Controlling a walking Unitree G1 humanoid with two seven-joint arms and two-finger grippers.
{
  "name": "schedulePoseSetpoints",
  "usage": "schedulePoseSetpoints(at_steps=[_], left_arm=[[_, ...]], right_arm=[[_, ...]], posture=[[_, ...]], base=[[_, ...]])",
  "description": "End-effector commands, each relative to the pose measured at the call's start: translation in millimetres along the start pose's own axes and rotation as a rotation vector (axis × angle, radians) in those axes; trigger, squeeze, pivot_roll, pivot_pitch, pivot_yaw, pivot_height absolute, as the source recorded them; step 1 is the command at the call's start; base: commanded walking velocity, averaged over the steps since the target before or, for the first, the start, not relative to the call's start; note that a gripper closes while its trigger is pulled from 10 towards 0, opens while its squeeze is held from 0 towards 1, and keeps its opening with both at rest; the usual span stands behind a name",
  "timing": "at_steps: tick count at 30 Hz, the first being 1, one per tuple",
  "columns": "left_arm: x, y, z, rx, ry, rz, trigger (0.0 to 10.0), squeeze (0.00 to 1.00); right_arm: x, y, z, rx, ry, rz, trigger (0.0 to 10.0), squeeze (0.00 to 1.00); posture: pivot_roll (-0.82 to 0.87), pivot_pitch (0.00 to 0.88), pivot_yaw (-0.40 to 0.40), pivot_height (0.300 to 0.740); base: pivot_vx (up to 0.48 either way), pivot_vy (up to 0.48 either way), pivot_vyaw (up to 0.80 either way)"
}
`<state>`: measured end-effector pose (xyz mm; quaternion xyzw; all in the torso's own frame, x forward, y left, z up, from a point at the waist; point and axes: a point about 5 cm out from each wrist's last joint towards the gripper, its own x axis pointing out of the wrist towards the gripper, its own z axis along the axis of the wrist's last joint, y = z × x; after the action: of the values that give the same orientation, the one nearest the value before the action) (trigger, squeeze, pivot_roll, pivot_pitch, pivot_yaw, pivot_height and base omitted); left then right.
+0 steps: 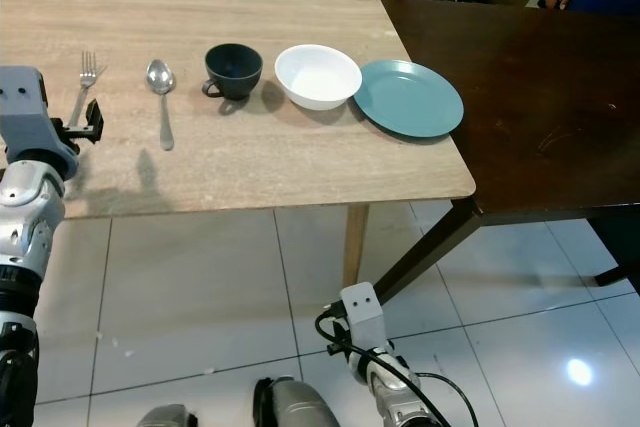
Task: Setting the table
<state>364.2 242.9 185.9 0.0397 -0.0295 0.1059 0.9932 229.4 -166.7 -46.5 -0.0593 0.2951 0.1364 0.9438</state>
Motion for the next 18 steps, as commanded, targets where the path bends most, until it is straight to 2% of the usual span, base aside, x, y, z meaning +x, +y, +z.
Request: schedulePoseSetpoints(at_steps=[1,5,18], left_arm=[[-2.0,-1.0,-5.1,0.012,0.027,-0.002,10.0,0.0],[-1.7,-2.8,-5.6,0.028,0.023,-0.003,10.0,0.0],[-1.7,-5.7,-1.6,0.033,0.012,-0.02,10.0,0.0]], right_arm=[[-2.7,-3.9,-5.1,-0.002,0.022,-0.008,10.0,0.0],[-2.4,-4.0,-3.9,0.001,0.015,-0.01,10.0,0.0],[-3.3,-3.5,-5.3,0.012,0.013,-0.015,10.0,0.0]], posture=[[0.07,0.088,-0.08,0.74],[0.07,0.088,-0.077,0.74],[0.07,0.095,-0.07,0.74]], base=[[0.0,0.48,0.0],[0.0,0.48,0.0],[0.0,0.0,0.0]])
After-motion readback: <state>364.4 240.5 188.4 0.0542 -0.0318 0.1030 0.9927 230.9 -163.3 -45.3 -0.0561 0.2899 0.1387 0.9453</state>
